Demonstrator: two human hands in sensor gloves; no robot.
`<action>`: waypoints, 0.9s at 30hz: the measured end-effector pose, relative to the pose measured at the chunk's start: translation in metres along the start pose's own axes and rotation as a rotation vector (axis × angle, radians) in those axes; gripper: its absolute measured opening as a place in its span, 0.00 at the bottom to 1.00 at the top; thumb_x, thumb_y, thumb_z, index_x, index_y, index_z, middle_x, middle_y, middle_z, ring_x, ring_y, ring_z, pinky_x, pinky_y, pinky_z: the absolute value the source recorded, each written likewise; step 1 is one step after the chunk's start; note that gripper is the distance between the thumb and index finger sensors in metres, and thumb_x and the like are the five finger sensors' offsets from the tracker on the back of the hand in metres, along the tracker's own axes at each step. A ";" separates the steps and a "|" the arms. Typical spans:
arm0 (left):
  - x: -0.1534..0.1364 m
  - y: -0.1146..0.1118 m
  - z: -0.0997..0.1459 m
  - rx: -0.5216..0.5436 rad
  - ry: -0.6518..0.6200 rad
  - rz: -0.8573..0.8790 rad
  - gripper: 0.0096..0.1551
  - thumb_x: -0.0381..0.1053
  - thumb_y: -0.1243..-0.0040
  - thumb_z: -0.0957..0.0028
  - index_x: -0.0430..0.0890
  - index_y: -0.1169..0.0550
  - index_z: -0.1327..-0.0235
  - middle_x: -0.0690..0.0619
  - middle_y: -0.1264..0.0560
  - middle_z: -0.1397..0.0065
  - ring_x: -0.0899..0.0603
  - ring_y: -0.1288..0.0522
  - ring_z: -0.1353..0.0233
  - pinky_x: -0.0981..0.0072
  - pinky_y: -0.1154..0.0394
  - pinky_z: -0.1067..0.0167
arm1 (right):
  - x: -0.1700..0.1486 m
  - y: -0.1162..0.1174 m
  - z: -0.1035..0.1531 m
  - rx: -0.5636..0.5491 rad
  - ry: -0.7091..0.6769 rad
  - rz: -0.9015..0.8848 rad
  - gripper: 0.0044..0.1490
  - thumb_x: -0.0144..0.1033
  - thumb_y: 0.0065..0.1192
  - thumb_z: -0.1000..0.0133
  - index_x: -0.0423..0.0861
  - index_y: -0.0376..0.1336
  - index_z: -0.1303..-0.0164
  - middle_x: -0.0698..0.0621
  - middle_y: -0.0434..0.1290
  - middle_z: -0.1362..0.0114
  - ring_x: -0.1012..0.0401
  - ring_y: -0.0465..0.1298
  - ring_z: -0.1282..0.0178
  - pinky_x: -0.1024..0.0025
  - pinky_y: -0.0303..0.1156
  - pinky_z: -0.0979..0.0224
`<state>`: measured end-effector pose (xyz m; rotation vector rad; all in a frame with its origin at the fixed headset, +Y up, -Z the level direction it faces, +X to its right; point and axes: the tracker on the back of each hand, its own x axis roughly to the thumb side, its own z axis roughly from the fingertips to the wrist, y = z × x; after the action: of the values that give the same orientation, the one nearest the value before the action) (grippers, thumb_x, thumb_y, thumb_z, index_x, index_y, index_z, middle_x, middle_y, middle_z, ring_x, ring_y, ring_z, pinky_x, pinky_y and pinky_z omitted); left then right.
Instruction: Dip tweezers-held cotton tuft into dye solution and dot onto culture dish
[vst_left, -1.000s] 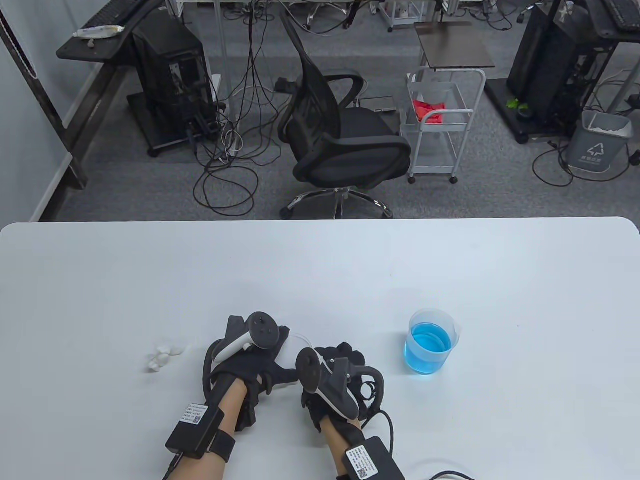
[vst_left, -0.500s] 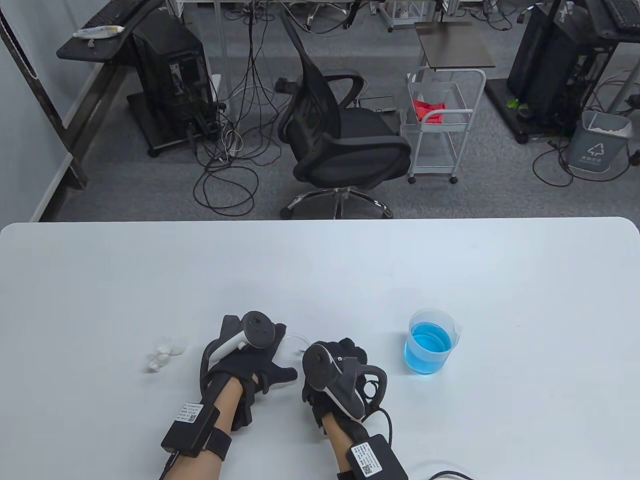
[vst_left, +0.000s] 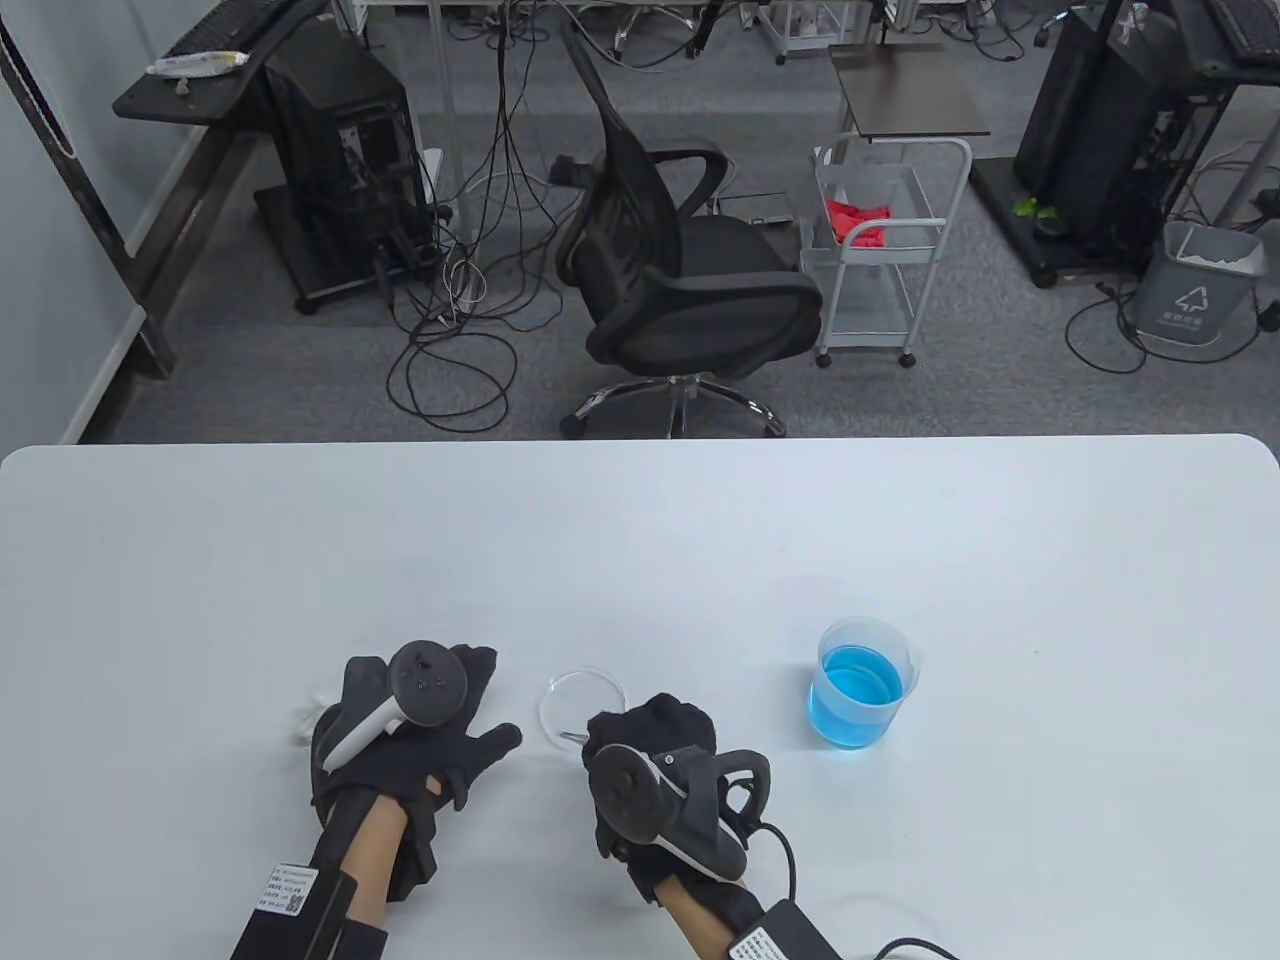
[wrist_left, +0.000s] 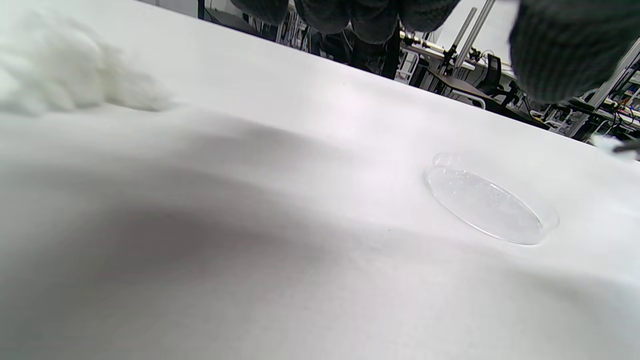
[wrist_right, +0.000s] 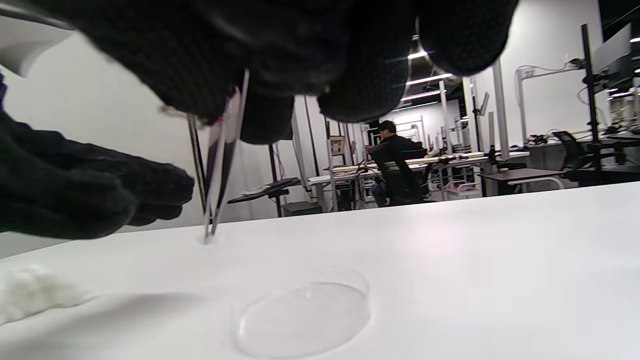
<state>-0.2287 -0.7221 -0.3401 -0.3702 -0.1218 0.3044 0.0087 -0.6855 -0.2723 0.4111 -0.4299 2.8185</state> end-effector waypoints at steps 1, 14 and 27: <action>0.000 0.000 0.004 0.007 -0.003 -0.005 0.52 0.77 0.50 0.49 0.62 0.56 0.17 0.61 0.59 0.12 0.44 0.59 0.10 0.49 0.54 0.18 | 0.000 0.000 0.003 0.008 -0.015 -0.009 0.18 0.39 0.75 0.54 0.45 0.80 0.59 0.57 0.79 0.65 0.59 0.80 0.43 0.44 0.70 0.34; 0.022 -0.005 0.064 0.134 -0.045 -0.100 0.52 0.77 0.50 0.48 0.63 0.56 0.17 0.61 0.59 0.12 0.44 0.59 0.10 0.49 0.53 0.18 | -0.009 0.027 0.041 0.140 -0.120 -0.040 0.18 0.39 0.76 0.54 0.45 0.80 0.59 0.57 0.79 0.64 0.59 0.80 0.43 0.44 0.70 0.34; 0.030 -0.028 0.079 0.171 -0.085 -0.101 0.52 0.77 0.51 0.48 0.62 0.56 0.17 0.61 0.59 0.12 0.44 0.59 0.10 0.49 0.52 0.19 | -0.006 0.032 0.045 0.235 -0.164 0.121 0.21 0.44 0.75 0.54 0.48 0.79 0.54 0.58 0.81 0.64 0.58 0.80 0.41 0.44 0.69 0.32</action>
<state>-0.2062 -0.7111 -0.2549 -0.1807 -0.1959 0.2290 0.0159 -0.7304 -0.2411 0.6898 -0.1587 2.9753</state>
